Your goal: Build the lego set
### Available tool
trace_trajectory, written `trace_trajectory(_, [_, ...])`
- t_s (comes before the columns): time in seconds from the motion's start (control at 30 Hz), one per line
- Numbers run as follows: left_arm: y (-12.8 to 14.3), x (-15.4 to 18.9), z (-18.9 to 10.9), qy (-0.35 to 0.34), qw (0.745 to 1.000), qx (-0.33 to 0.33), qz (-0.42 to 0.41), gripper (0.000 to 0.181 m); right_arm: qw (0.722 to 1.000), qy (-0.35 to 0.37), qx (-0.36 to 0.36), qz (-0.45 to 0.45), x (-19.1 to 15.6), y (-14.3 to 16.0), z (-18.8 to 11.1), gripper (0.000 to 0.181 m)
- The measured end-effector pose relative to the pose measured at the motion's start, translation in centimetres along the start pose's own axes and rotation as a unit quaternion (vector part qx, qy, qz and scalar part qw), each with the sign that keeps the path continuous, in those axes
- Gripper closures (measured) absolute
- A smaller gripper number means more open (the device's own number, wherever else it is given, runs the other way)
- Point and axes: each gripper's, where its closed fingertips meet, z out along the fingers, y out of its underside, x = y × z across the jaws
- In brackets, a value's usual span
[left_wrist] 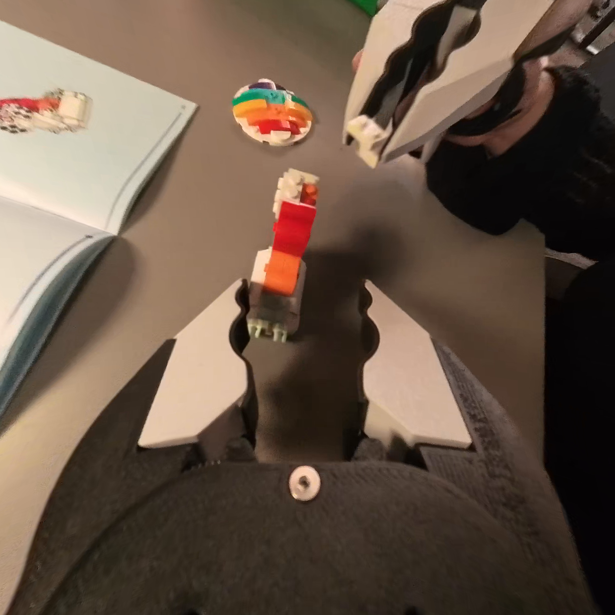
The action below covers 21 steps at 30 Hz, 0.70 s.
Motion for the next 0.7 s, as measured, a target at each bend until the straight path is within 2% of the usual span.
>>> trace_trajectory(0.07, [0.2,0.9,-0.1,0.009,1.000,-0.006,-0.015,0.123,1.000,0.014,-0.010,-0.016,0.3,0.4,0.2,0.167])
trace_trajectory(0.17, [0.5,2.9,0.3,0.038,0.999,-0.016,-0.033,0.126,0.999,0.021,-0.021,-0.019,0.7,1.0,0.4,0.167])
trace_trajectory(0.27, [1.0,5.3,0.5,0.088,0.995,-0.041,-0.018,0.131,0.999,0.022,-0.027,-0.020,1.1,1.3,0.3,0.167])
trace_trajectory(0.3, [1.1,5.1,0.6,0.082,0.996,-0.046,-0.007,0.130,0.999,0.023,-0.026,-0.021,1.2,1.3,0.1,0.167])
trace_trajectory(0.4, [-0.8,2.6,0.2,0.018,0.999,0.000,0.034,0.129,0.999,0.002,-0.011,-0.032,0.9,0.7,-0.7,0.167])
trace_trajectory(0.5, [-3.3,2.5,-0.1,0.036,0.995,0.071,0.063,0.123,0.998,-0.012,0.001,-0.058,0.7,0.4,-1.4,0.167])
trace_trajectory(0.7, [-4.1,2.0,1.1,0.015,0.990,0.097,0.100,0.127,0.992,-0.024,0.016,-0.126,0.0,0.5,-1.4,0.167])
